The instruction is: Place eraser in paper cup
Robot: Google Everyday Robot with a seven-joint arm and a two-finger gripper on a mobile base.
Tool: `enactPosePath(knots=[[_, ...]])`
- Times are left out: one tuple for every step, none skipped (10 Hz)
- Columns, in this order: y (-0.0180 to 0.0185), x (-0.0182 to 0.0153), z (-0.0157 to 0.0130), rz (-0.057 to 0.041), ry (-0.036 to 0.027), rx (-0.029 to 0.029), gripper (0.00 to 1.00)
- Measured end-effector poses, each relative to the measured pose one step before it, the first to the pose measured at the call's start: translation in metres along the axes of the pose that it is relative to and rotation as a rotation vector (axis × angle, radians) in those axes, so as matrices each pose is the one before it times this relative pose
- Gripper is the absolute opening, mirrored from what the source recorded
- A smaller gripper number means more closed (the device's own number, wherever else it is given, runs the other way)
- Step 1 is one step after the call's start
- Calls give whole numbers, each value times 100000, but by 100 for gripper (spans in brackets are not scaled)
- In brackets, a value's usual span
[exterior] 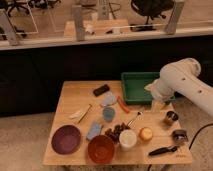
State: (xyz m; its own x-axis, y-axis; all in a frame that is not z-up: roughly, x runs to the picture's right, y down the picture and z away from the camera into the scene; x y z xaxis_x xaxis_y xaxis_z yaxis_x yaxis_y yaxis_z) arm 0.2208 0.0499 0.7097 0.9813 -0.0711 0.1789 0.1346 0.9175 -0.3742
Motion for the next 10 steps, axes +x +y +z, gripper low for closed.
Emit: enactPosePath(knots=[[-2327, -1274, 694, -6336, -3941, 4224, 80], [-1468, -481, 678, -3430, -1906, 2270, 80], [-1872, -769, 900, -3911, -2338, 2524, 80], [-2049, -778, 1042, -3797, -2267, 2152, 80], [-2089, -663, 1235, -3479, -1845, 1371, 80], [-1136, -297, 943, -895, -397, -669, 80], [-883, -177, 1372, 615, 1415, -3744, 80], [-678, -496, 743, 757, 485, -2325, 80], [-107, 356, 300, 544, 1410, -1144, 80], [-44, -17, -19, 72, -13, 36, 80]])
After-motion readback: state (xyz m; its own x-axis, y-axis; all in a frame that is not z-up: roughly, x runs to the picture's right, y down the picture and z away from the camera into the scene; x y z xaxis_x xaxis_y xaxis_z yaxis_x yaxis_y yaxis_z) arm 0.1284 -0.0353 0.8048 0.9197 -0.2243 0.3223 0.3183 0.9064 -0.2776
